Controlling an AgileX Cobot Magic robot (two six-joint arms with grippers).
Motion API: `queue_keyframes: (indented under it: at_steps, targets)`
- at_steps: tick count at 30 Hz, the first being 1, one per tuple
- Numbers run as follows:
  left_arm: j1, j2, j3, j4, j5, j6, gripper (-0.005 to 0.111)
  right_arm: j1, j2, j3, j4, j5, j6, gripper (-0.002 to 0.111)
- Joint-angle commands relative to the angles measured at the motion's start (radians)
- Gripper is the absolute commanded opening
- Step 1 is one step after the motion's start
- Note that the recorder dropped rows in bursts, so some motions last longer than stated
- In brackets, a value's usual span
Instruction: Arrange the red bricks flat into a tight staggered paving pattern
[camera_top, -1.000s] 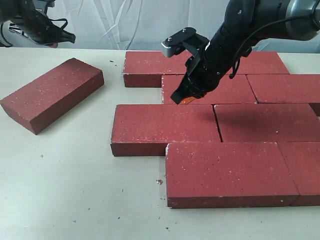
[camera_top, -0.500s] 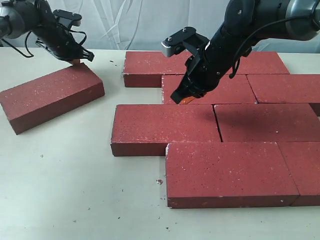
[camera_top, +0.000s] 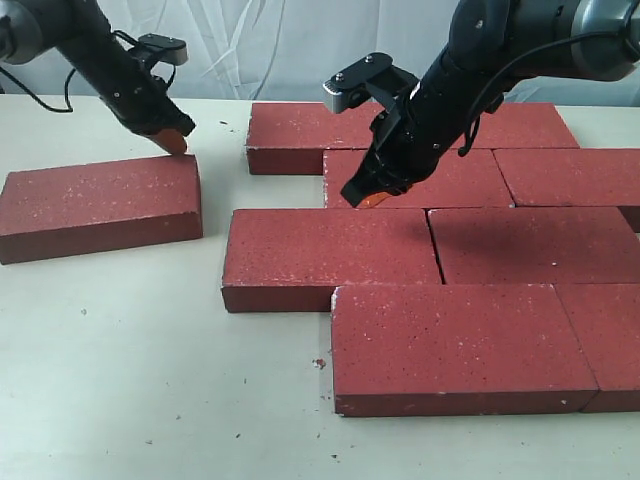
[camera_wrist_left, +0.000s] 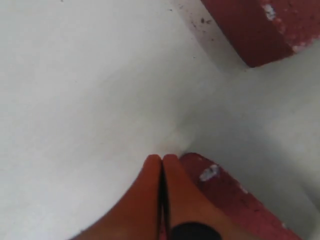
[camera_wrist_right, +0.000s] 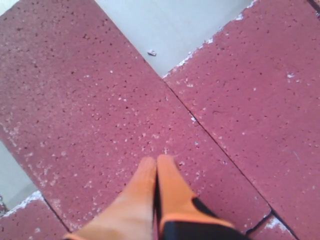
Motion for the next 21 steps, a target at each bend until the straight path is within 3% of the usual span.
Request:
queue_keyframes:
  at_steps: [1,5,13,21]
  targets:
    - [-0.007,-0.043,-0.006,-0.048,0.037,0.045,0.0,-0.006,-0.01,0.002,0.003,-0.007,0.0,-0.001]
    - [-0.007,-0.104,-0.006,-0.064,0.037,0.031,0.0,-0.006,-0.01,0.002,0.001,-0.005,0.0,-0.001]
    - [0.025,-0.271,0.067,0.249,0.037,-0.197,0.0,-0.006,-0.01,0.002,-0.007,0.005,0.0,-0.001]
    - [0.123,-0.461,0.379,0.21,0.037,-0.234,0.0,-0.006,-0.01,0.002,-0.007,0.028,0.0,-0.001]
